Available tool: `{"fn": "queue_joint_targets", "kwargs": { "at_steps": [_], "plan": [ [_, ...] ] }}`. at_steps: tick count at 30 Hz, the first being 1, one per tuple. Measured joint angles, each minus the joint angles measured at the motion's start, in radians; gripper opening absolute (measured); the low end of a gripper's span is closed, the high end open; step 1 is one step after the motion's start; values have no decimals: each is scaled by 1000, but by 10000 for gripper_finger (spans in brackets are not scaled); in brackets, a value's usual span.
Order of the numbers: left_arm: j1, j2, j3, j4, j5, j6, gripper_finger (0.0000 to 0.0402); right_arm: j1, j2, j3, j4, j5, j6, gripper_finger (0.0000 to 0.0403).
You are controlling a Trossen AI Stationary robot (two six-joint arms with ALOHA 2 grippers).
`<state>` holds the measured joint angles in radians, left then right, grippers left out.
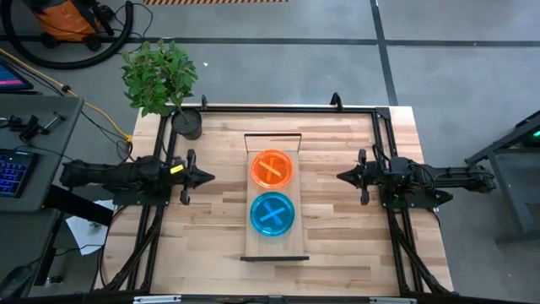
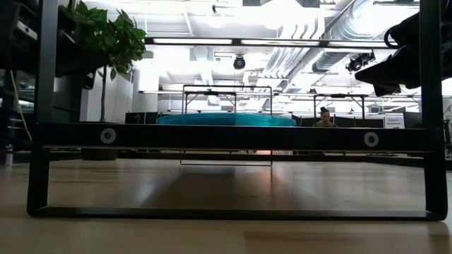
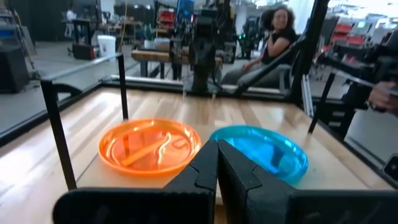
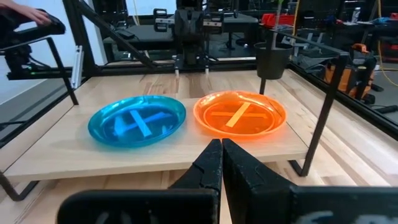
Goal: Place and stack plates onto a shelf
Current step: Return to Home Position
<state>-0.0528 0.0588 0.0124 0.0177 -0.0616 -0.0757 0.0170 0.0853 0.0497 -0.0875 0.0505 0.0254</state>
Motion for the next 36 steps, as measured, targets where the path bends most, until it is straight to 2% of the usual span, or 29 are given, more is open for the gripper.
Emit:
{"fn": "queue_joint_targets", "kwargs": {
  "at_steps": [6, 21, 26, 36],
  "plan": [
    [0, -57, 0, 1, 0, 0, 0, 0, 0, 0, 0, 0, 20, 0],
    [0, -55, 0, 0, -1, 0, 0, 0, 0, -2, 50, 1, 68, 0],
    [0, -55, 0, 0, -1, 0, 0, 1, -2, -40, 200, 22, 24, 0],
    [0, -55, 0, 0, -2, 0, 0, 34, 6, -40, 169, 23, -10, 0]
  ]
}}
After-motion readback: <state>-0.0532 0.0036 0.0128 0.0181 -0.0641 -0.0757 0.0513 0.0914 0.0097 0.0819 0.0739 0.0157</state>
